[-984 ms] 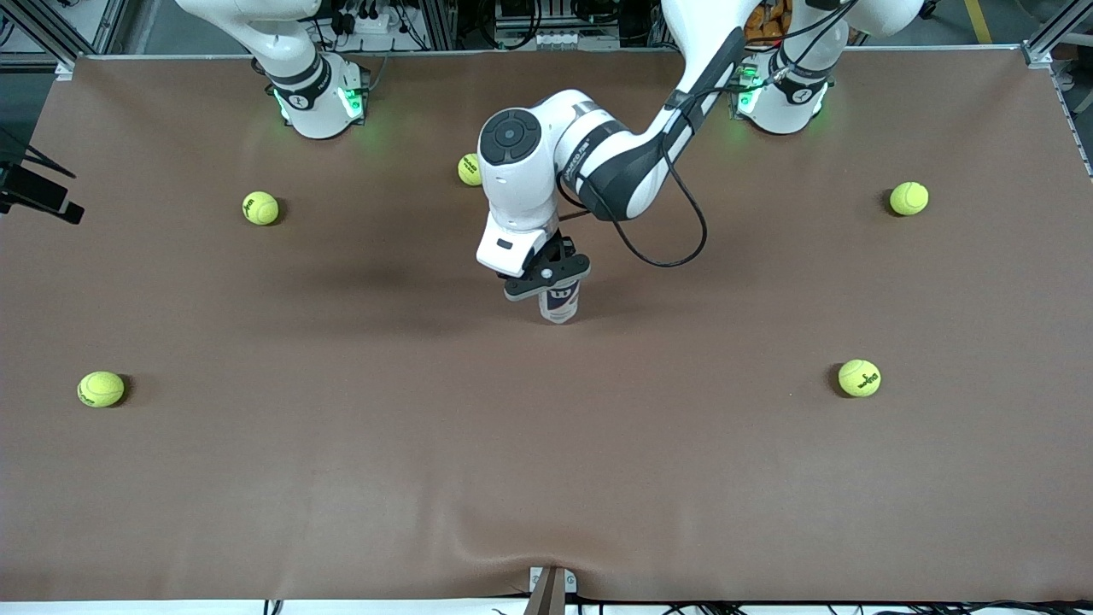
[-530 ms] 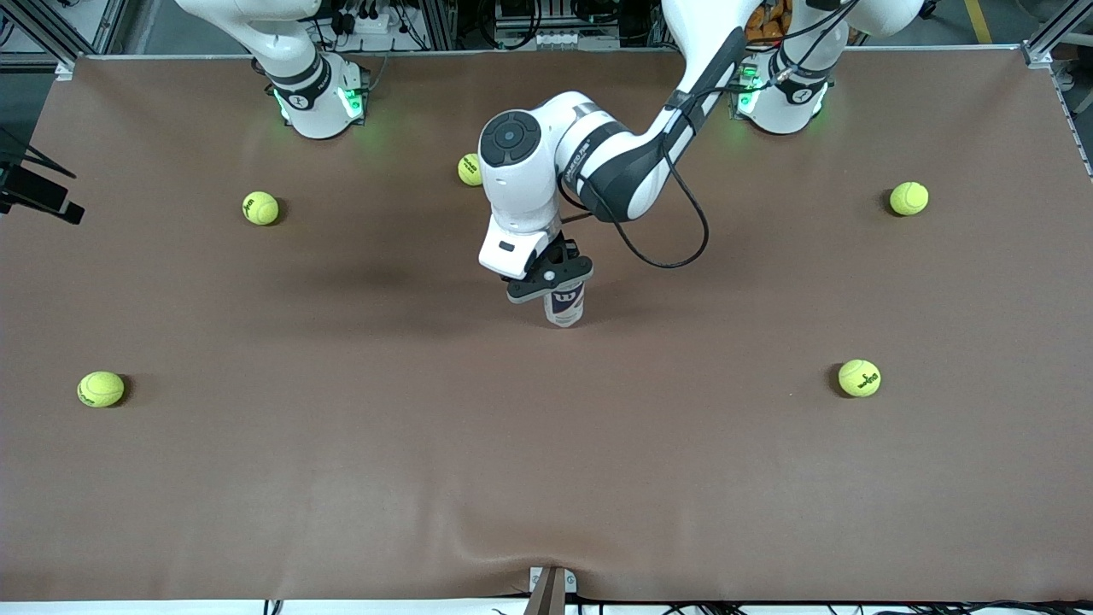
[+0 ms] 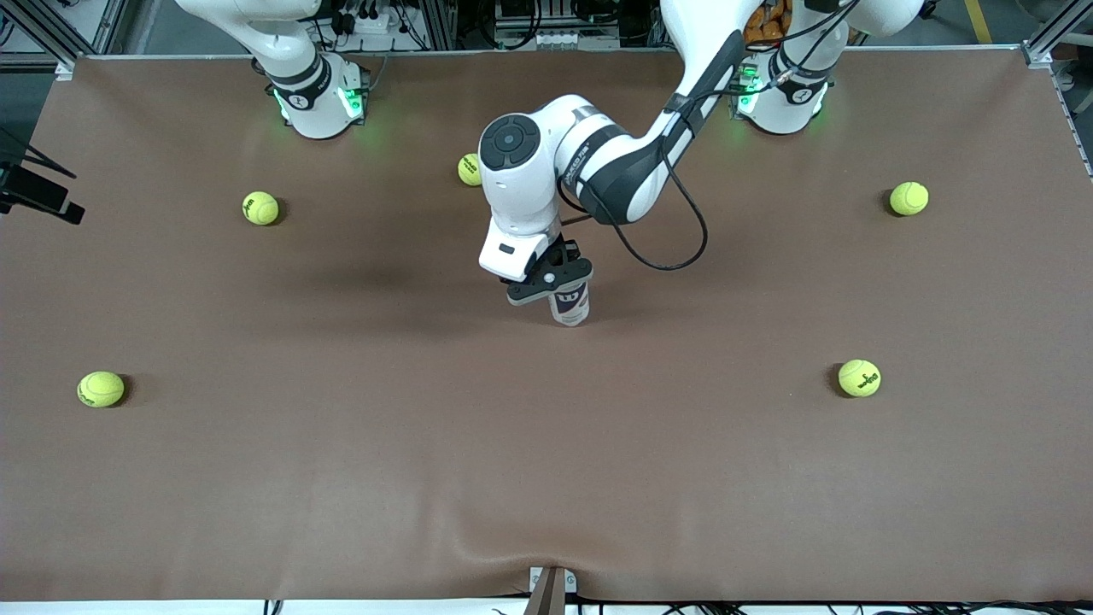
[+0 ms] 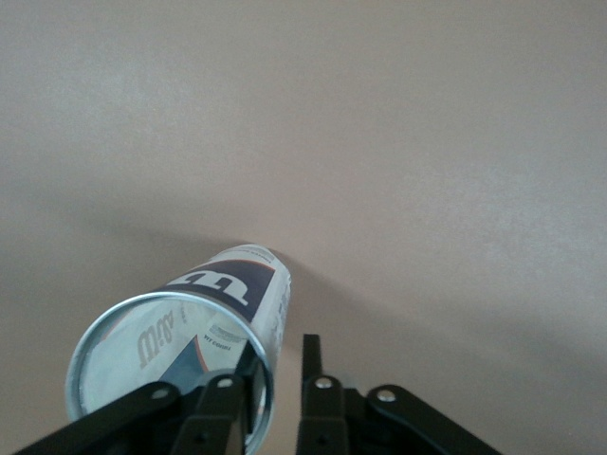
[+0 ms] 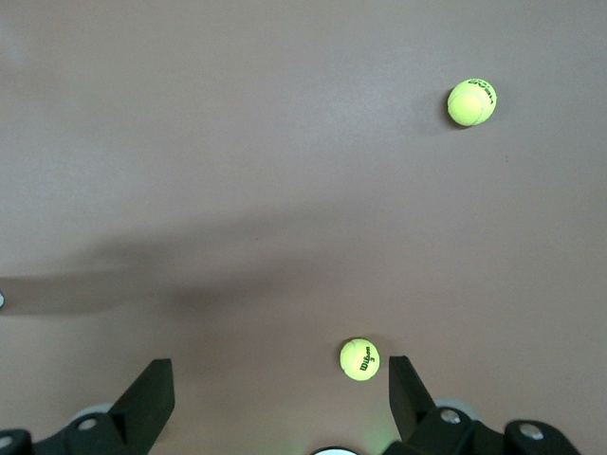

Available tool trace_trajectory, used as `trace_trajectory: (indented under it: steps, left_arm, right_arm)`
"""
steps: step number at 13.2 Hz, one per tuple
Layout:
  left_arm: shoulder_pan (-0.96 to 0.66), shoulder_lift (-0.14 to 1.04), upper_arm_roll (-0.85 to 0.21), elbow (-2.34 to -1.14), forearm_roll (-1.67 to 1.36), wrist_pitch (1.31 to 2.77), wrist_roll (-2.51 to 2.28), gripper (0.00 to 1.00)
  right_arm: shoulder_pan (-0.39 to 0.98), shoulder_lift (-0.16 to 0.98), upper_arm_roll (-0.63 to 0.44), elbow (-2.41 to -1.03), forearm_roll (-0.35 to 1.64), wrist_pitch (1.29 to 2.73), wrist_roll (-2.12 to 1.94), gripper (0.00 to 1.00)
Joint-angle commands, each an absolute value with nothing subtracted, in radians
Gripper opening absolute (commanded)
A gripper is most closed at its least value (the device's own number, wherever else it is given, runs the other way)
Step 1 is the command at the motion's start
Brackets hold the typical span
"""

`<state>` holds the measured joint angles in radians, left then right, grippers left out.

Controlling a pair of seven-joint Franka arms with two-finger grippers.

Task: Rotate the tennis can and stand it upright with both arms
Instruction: 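Set the can upright on the table and open the left gripper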

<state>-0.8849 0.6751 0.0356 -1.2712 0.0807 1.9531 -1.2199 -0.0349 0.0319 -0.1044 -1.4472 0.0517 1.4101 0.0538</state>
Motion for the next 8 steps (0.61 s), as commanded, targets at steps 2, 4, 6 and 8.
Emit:
trace_trajectory:
  steps: [2,4,6,8]
  left_arm:
    - [-0.881,0.660,0.043,-1.249,0.103,1.930,-1.232,0.42]
    - [-0.871,0.640,0.043,-1.249,0.100,1.927,-1.232,0.52]
    - [-0.868,0.634,0.043,-1.249,0.103,1.881,-1.232,0.69]
    - [-0.865,0.606,0.043,-1.249,0.104,1.864,-1.226,0.94]
  right_arm:
    - [-0.043,0.031,-0.098,-1.443,0.060,1.401,0.063,1.00]
    - [-0.041,0.029,-0.098,-1.443,0.060,1.401,0.063,1.00]
    - [-0.040,0.029,-0.097,-1.443,0.060,1.401,0.063,1.00]
    - [-0.038,0.029,-0.098,-1.443,0.060,1.401,0.063,1.00]
